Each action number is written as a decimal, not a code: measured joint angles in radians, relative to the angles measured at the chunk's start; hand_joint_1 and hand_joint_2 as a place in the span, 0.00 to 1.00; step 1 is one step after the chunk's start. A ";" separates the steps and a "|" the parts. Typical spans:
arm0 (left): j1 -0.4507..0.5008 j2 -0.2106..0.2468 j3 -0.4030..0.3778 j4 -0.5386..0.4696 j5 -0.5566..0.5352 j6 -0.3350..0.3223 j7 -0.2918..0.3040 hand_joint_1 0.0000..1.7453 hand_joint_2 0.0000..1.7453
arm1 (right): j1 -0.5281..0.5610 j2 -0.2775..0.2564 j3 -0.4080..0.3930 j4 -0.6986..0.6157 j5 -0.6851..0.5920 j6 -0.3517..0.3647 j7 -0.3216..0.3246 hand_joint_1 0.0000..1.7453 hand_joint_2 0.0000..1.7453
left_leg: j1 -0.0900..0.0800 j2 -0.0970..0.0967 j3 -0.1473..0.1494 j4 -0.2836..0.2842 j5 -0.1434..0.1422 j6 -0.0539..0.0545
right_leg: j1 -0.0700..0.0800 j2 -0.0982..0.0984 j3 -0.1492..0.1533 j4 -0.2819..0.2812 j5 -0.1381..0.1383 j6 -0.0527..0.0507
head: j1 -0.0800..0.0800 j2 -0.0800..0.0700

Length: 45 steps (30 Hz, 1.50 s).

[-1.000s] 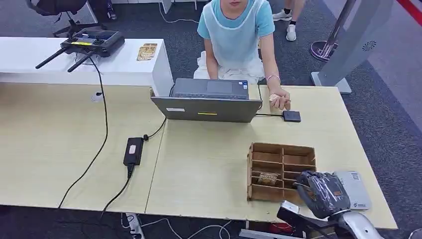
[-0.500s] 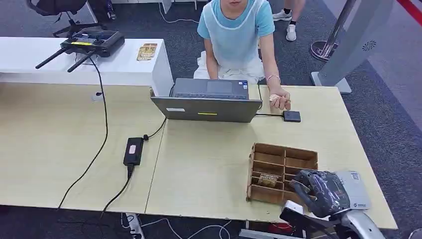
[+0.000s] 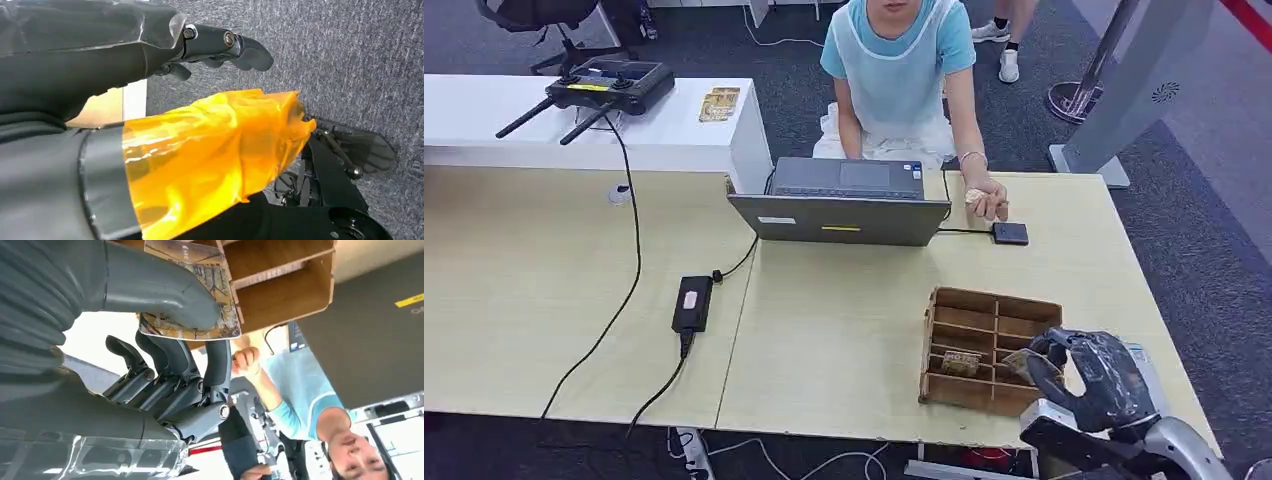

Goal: Pass the card to the sensor for recognition and then transmit it.

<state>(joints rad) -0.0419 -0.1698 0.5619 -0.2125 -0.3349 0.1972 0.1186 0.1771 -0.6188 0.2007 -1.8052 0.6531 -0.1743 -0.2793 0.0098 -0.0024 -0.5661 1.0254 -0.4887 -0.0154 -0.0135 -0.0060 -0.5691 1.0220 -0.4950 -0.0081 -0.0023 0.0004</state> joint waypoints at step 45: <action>-0.014 -0.004 -0.145 0.000 -0.272 -0.048 0.024 0.00 0.00 | -1.225 0.193 0.366 0.501 -0.206 0.293 0.376 1.00 1.00 | 0.001 0.001 -0.004 0.001 0.007 -0.001 | 0.000 0.003 -0.005 0.002 0.007 0.000 | 0.000 0.000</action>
<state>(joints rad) -0.0555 -0.1740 0.4173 -0.2125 -0.6066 0.1495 0.1427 -1.0478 -0.4257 0.5669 -1.3041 0.4467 0.1182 0.0969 0.0105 -0.0011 -0.5706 1.0263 -0.4815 -0.0163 -0.0131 -0.0035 -0.5738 1.0239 -0.4880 -0.0081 -0.0019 0.0000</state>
